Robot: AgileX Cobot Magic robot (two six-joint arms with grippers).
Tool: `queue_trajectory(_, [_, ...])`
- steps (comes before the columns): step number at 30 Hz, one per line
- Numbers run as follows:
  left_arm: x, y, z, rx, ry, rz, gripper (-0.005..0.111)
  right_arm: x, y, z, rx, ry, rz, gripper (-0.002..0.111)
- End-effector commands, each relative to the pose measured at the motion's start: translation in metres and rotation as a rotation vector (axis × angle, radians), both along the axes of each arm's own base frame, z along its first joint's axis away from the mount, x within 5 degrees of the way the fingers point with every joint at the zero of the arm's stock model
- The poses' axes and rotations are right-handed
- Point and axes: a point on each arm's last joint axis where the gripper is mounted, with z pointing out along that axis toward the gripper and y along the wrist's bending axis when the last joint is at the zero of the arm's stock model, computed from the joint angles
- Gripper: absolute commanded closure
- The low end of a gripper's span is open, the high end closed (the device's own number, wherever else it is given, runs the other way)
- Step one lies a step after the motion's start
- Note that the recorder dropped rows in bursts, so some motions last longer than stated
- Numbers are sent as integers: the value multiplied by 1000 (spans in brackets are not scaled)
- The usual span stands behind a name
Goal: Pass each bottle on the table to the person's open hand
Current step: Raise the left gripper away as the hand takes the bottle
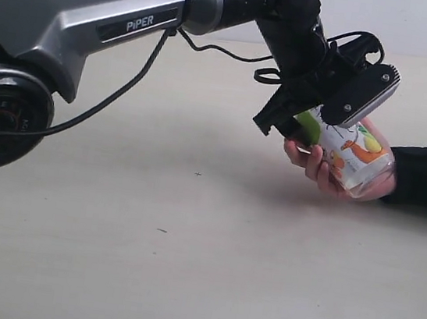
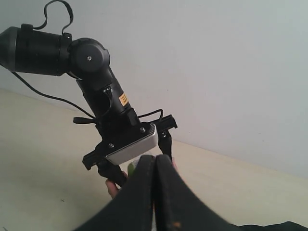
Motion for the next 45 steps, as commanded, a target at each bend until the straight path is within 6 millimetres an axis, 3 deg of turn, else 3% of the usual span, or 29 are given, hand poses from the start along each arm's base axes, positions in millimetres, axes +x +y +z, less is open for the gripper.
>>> queue_trajectory(1, [-6, 0, 22, -22, -7, -1, 26, 0, 0, -1, -1, -3, -5, 108])
queue_trajectory(18, [-21, 12, 74, -55, -28, 15, 26, 0, 0, -1, 1, -2, -5, 108])
queue_trajectory(27, [-40, 27, 140, -285, 195, 452, 28, 0, 0, -1, 1, -2, -5, 108])
queue_trajectory(30, [-50, 35, 157, -305, 253, 521, 42, 0, 0, -1, 1, -2, -5, 108])
queue_trajectory(32, [-57, 41, 166, -295, 294, 557, 65, 0, 0, -1, 1, -2, -5, 108])
queue_trajectory(34, [-64, 48, 175, -285, 320, 597, 98, 0, 0, -1, 1, -2, -5, 108])
queue_trajectory(35, [-66, 51, 181, -291, 308, 599, 106, 0, 0, -1, 1, -2, -5, 108])
queue_trajectory(41, [-76, 64, 207, -403, 408, 784, 105, 0, 0, -1, 1, -2, -5, 108])
queue_trajectory(45, [-70, 82, 217, -470, 436, 1024, 105, 0, 0, -1, 1, -2, -5, 108])
